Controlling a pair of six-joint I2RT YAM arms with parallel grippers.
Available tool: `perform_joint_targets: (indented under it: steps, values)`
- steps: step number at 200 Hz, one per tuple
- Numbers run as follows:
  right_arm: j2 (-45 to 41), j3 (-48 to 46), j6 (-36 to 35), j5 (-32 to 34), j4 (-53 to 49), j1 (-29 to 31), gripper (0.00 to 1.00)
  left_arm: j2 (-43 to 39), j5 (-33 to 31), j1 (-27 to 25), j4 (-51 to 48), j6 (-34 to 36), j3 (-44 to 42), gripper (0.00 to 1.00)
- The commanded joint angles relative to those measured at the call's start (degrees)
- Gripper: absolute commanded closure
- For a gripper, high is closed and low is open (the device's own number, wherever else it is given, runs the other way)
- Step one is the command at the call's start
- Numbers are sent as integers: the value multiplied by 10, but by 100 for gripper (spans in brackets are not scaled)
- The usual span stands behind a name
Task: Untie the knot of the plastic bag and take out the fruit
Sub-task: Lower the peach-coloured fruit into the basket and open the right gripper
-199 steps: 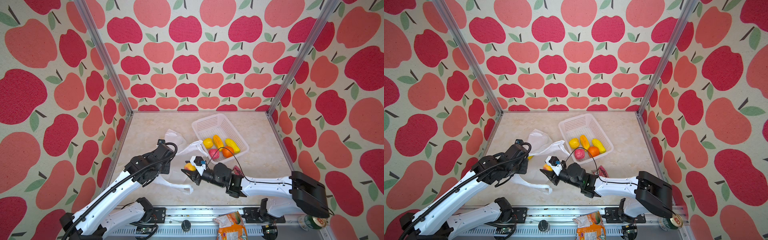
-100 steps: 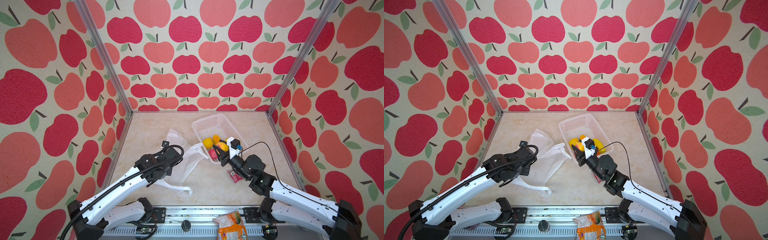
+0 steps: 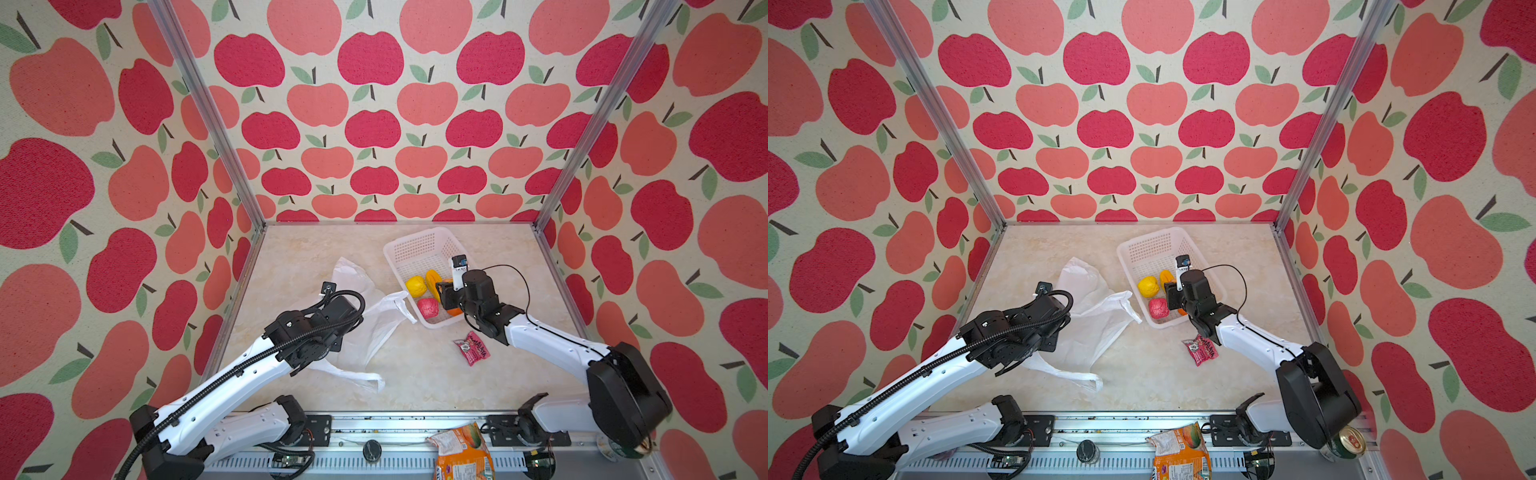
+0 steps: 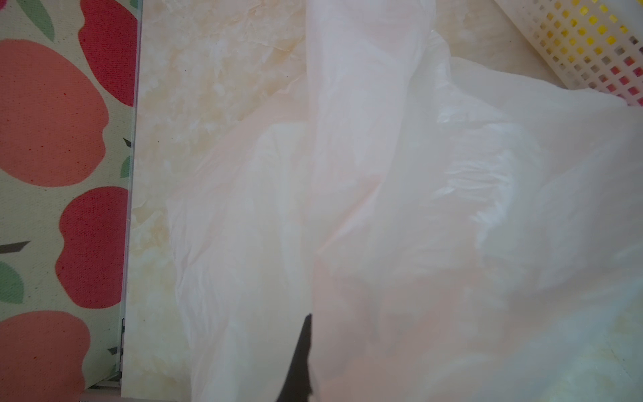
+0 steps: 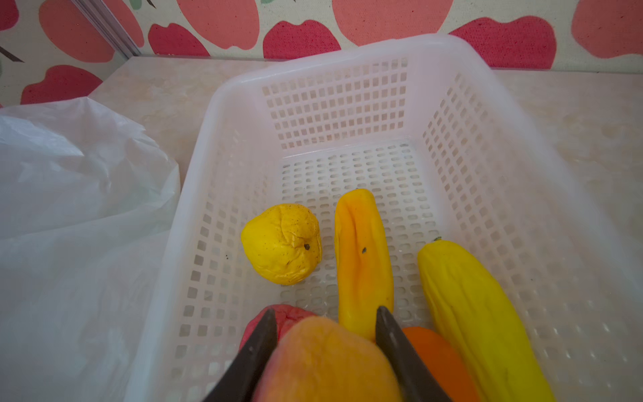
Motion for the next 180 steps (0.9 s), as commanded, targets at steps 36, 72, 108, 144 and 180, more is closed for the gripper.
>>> perform_joint_targets:
  steps: [36,72,108,144,180]
  values:
    - [127,93,18,-24,-59,-2,94,-8,-10,-5,-12,-11,7,100]
    - [176,128,21,-25,-80,-2,94,-11,-12,-6,-12,-11,7,100]
    - [186,135,31,-11,-81,-11,93,-10,-11,-6,-12,-12,7,100]
    - [154,104,30,9,-67,-13,91,-11,-13,-6,-13,-12,7,100]
    - [135,111,21,-1,-60,-37,89,-11,-13,-6,-13,-12,7,100]
